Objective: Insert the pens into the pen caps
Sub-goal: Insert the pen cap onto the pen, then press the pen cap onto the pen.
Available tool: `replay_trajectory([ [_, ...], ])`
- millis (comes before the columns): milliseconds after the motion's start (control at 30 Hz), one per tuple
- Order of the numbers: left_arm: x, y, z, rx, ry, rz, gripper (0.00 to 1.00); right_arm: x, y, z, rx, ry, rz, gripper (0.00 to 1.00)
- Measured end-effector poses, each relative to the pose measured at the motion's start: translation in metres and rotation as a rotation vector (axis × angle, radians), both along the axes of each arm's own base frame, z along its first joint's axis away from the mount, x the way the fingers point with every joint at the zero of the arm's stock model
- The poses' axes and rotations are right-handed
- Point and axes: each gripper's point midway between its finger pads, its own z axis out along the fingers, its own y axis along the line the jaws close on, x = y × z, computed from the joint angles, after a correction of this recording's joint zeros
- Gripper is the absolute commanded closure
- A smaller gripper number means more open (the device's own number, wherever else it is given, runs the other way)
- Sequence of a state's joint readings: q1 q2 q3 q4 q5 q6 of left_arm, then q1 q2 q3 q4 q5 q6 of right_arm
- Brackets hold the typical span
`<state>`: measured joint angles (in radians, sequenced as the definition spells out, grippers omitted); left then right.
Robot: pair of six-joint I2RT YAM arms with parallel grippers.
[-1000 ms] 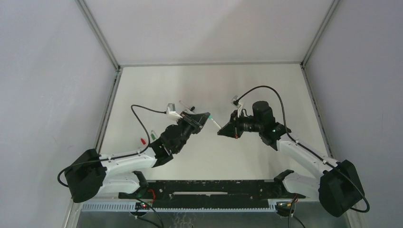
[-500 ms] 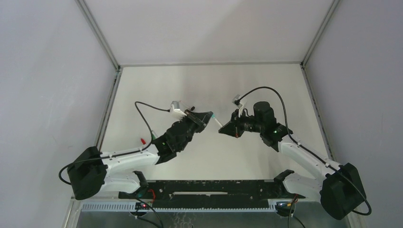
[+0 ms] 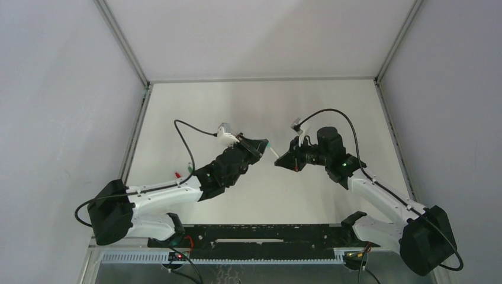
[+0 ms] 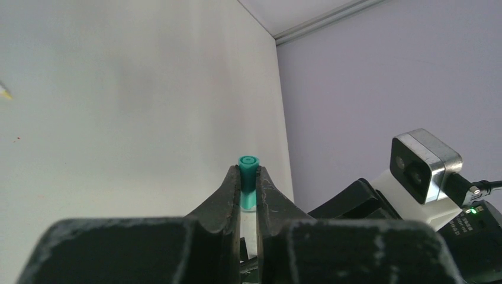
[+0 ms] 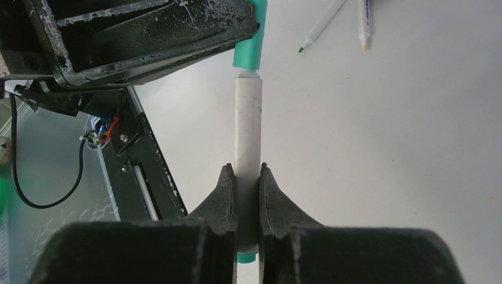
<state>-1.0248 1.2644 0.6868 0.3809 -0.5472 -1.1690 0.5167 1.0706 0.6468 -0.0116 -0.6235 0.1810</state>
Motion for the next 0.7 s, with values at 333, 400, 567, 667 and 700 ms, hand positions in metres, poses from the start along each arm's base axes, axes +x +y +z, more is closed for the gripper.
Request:
replay_trajectory([
  [333, -0.002, -0.014, 0.017, 0.032, -0.025, 0.054, 0.86, 0.005, -0.012, 0.013, 0.009, -0.057, -0.035, 1.00],
  [400, -0.003, -0.016, 0.020, 0.024, -0.029, 0.050, 0.80, 0.004, -0.015, 0.017, 0.022, -0.057, -0.029, 1.00],
  [567, -0.021, -0.031, 0.022, 0.016, -0.025, -0.034, 0.63, 0.001, -0.016, 0.029, 0.069, -0.084, 0.009, 1.00],
  [667, -0.041, -0.043, 0.026, 0.008, -0.023, -0.111, 0.56, -0.003, -0.015, 0.043, 0.106, -0.126, 0.039, 1.00],
  [700, -0.044, -0.044, 0.029, 0.003, -0.026, -0.122, 0.54, -0.004, -0.016, 0.047, 0.115, -0.137, 0.044, 1.00],
])
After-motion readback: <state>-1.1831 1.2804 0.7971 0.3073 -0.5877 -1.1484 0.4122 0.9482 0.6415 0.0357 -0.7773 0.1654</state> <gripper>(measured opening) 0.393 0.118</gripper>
